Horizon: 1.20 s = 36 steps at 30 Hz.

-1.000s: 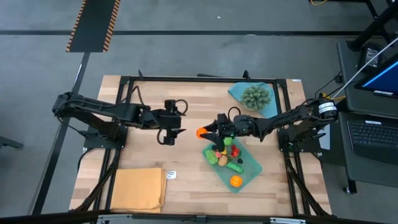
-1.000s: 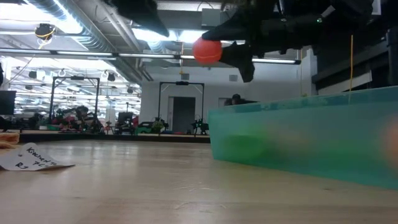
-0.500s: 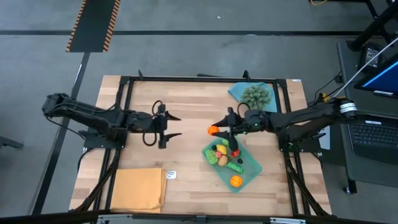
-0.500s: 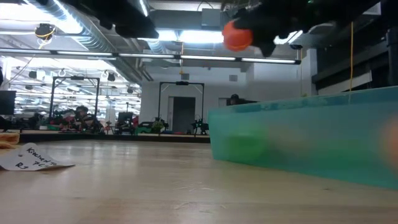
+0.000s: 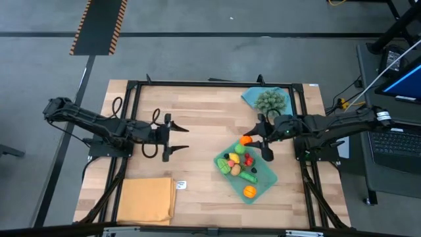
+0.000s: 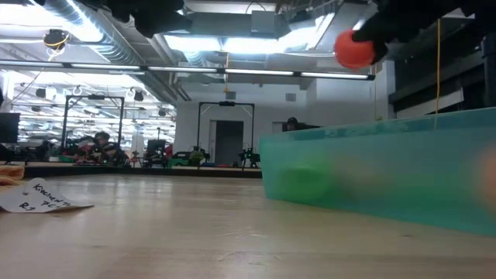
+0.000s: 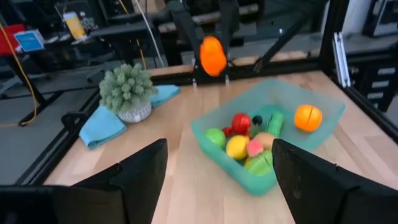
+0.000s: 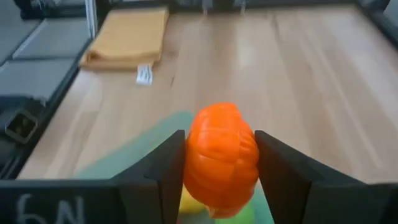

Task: Pick and placing Produce into tupperware
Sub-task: Put the tangerine into the green bin

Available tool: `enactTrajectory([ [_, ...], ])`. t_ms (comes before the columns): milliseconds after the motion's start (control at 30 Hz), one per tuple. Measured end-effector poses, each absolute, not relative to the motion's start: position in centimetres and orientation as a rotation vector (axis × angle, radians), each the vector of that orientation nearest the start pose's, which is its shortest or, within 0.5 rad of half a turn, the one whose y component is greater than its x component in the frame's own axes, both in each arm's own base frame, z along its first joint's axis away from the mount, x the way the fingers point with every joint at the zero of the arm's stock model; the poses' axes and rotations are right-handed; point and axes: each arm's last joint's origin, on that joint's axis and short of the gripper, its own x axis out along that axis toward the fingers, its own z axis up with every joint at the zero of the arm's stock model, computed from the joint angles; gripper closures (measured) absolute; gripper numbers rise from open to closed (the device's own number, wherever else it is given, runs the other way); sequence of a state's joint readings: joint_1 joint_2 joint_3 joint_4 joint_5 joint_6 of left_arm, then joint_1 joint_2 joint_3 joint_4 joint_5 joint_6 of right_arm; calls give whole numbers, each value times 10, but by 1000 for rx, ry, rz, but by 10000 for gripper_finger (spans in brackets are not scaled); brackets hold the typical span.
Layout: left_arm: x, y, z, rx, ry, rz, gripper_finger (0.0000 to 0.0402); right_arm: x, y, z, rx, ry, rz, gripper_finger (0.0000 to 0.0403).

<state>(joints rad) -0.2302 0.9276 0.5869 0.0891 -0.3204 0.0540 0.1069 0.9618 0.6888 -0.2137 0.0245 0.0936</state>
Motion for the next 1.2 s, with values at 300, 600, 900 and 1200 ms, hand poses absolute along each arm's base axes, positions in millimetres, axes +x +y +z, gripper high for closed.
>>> enactTrajectory([
  [300, 201, -37, 256, 79, 180, 90, 123, 201, 42, 254, 70, 619, 122, 228],
  [600, 201, -37, 254, 49, 176, 92, 123, 187, 60, 243, 186, 777, 118, 228],
  [900, 201, -37, 254, 50, 178, 93, 123, 181, 82, 230, 354, 911, 85, 228],
  [1200, 201, -37, 254, 52, 180, 93, 123, 186, 104, 202, 418, 1098, 14, 228],
])
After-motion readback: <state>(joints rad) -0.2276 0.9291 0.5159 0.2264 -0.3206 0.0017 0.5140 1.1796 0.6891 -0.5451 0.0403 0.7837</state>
